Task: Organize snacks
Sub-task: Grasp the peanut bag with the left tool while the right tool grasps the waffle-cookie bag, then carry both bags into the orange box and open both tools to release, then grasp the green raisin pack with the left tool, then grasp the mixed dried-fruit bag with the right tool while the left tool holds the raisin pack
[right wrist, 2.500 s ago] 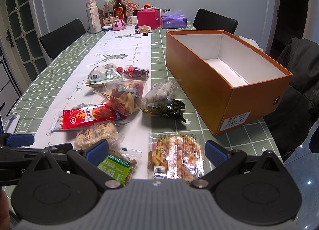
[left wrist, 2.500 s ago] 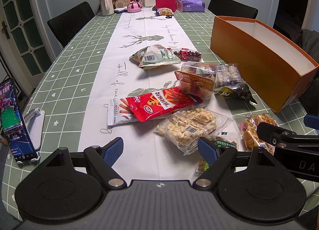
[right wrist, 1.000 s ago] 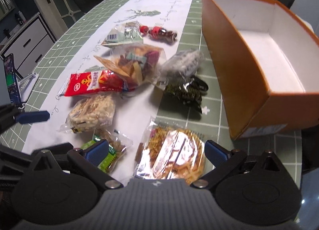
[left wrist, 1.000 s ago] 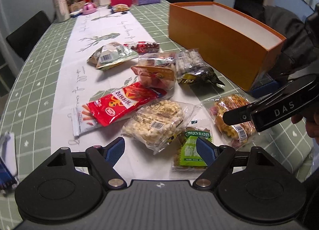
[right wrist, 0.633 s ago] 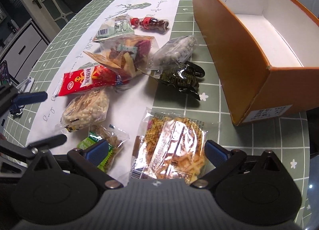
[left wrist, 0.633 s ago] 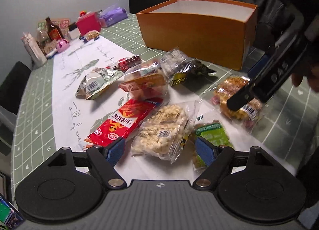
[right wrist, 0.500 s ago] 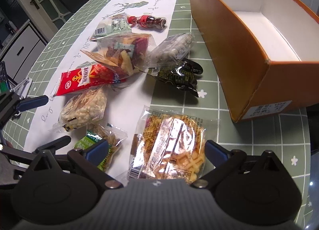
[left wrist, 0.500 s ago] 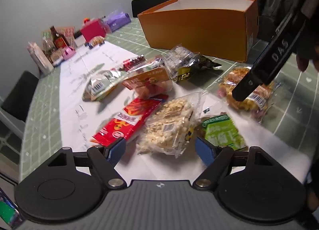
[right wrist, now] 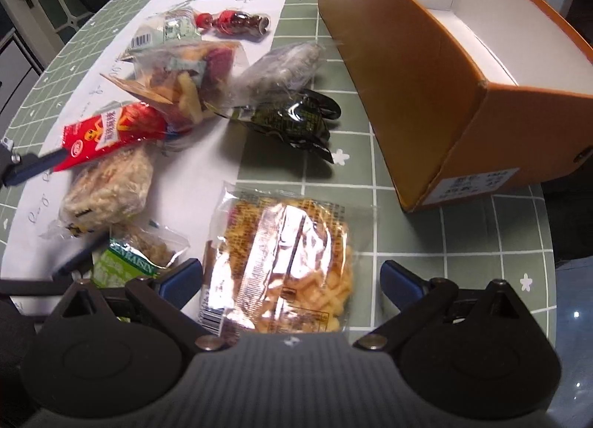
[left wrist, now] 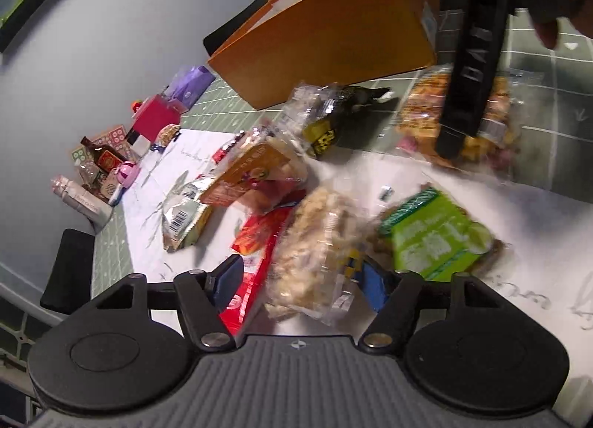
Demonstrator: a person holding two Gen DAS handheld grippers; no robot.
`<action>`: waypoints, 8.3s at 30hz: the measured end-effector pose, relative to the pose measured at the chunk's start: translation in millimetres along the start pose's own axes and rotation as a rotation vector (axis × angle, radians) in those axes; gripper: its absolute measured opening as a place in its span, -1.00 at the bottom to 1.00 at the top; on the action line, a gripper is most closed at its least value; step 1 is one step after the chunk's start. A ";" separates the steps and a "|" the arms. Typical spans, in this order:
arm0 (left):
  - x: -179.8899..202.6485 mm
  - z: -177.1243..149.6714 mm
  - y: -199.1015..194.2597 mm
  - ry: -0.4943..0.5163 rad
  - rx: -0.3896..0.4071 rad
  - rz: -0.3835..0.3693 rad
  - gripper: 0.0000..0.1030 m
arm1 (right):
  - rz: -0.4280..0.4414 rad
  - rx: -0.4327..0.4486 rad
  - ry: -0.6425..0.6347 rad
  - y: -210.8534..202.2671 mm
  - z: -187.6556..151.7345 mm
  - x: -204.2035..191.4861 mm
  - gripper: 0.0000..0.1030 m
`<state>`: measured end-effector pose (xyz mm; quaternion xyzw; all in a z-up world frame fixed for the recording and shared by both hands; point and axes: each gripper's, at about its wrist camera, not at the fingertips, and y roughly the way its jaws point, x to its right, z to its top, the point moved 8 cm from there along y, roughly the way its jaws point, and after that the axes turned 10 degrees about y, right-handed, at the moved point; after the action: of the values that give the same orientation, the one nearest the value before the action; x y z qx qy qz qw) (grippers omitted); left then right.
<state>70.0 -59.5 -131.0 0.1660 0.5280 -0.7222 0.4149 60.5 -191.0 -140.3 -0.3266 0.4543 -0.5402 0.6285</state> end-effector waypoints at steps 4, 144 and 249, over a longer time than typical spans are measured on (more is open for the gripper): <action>0.1 -1.7 8.2 0.010 0.002 -0.034 0.13 | -0.017 -0.011 -0.013 6.7 -4.6 -1.3 0.94; -109.7 24.5 -18.5 -0.637 0.103 -0.227 0.53 | -0.035 0.411 -0.320 -96.5 151.0 44.7 0.62; -27.1 -33.2 -12.8 -0.647 -0.080 -0.330 0.02 | 0.234 0.190 -0.133 -35.5 159.8 -85.3 0.13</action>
<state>69.8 -16.9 -117.5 -0.1748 0.4168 -0.7735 0.4444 194.3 -127.9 -29.9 -0.2457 0.3937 -0.4811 0.7438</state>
